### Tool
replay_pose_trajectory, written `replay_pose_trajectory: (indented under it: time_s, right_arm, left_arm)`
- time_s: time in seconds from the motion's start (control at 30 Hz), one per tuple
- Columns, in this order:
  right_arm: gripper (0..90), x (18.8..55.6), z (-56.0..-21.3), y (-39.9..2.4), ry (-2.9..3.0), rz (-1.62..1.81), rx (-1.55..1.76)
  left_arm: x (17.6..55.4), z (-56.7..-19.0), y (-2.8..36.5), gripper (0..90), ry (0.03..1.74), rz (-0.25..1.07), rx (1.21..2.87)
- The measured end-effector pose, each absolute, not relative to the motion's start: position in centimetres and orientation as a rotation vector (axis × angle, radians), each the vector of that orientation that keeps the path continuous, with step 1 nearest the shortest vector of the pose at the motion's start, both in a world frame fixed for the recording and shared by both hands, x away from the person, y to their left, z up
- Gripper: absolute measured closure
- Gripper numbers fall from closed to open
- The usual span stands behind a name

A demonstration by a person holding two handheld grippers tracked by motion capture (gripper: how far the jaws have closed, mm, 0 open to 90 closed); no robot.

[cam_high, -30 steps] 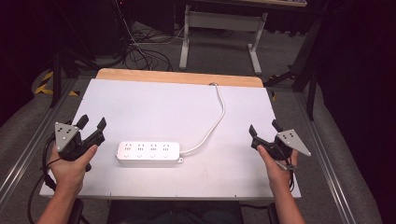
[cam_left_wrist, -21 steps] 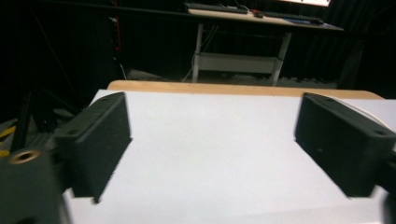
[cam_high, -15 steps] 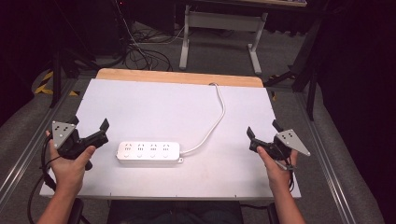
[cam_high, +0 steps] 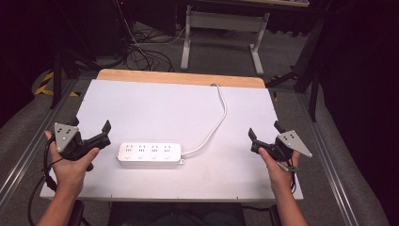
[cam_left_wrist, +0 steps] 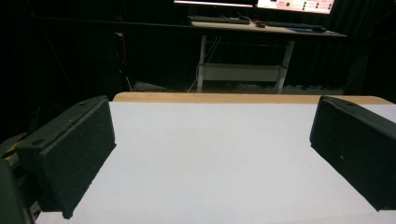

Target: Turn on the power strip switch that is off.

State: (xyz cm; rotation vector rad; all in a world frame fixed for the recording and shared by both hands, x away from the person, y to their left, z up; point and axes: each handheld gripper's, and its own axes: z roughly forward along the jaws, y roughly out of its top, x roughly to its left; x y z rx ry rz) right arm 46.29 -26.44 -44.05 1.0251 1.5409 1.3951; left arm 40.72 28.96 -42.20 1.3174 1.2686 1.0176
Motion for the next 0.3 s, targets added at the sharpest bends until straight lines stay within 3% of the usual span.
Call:
replay_pose_trajectory:
  time_s: [0.3]
  right_arm:
    - [1.1, 46.28, -44.04, -26.42, 1.545, 1.392, 1.017]
  left_arm:
    - [40.66, -42.41, 28.95, 1.5, 1.239, 1.024, 1.327]
